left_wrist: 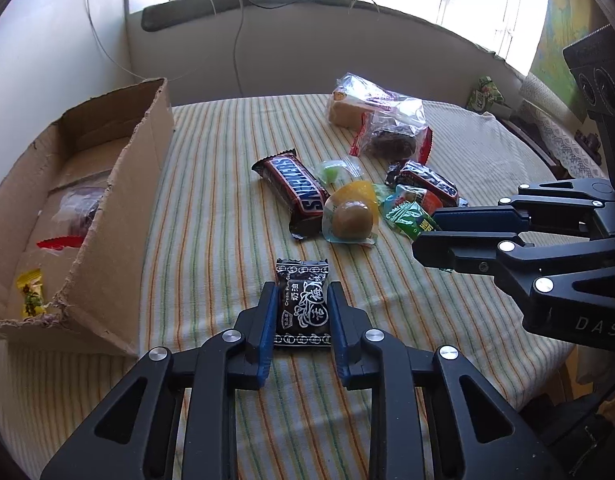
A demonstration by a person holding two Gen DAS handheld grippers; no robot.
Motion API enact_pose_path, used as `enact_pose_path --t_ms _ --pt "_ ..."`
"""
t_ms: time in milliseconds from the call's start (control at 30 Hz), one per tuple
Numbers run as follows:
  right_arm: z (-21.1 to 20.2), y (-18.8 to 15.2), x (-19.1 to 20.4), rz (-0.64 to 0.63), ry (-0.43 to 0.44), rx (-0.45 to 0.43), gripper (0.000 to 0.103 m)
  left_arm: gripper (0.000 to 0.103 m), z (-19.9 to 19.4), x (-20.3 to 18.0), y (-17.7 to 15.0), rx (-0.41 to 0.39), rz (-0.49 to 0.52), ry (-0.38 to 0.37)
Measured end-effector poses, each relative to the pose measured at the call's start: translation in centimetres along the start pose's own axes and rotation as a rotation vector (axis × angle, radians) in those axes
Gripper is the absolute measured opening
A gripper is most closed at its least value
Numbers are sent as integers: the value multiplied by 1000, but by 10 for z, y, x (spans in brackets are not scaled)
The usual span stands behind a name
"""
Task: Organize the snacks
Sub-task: 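Grasp the black candy packet with the left gripper while the right grasps the green packet, then carry both packets over the box and open both grippers to drop them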
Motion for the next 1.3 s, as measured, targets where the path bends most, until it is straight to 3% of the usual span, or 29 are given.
enact_pose_path --t_ms 300,600,967,1300 --pt "-9 25 9 -18 5 -46 23 23 -38 17 18 -104 -49 20" --pt "-4 67 33 -52 33 -92 23 23 -65 70 38 -180 -109 104" --pt "28 122 82 -105 81 -114 23 23 -74 140 43 -191 -183 222" --pt "60 144 109 -141 73 -95 23 23 -74 172 43 -184 -205 290"
Point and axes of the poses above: each gripper's, at about its wrist camera, not at the fingertips, and z roughly the way its jaws point, x to its left, y to its top, the point moved 6 cm from there along z, roughly the way its jaws point
